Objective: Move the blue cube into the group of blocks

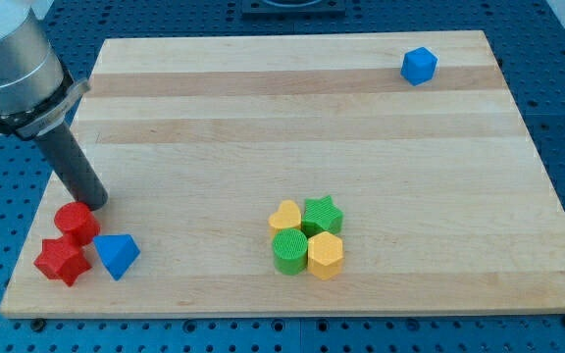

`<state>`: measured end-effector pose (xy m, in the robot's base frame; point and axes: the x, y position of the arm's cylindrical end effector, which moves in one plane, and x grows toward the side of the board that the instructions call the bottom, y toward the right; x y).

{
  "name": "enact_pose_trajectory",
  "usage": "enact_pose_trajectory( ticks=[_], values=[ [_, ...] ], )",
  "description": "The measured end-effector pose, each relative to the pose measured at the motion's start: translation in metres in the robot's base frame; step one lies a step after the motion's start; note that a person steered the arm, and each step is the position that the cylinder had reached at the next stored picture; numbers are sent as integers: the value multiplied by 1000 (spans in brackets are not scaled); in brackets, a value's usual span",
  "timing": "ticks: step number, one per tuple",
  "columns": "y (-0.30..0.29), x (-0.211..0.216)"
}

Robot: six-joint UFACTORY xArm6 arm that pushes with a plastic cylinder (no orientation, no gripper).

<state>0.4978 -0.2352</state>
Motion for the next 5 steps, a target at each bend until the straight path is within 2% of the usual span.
enact_pose_trajectory(
  ticks=[1,2,3,5],
  values=[
    [0,0],
    [6,-21],
    [63,-74],
    [283,-127]
  ],
)
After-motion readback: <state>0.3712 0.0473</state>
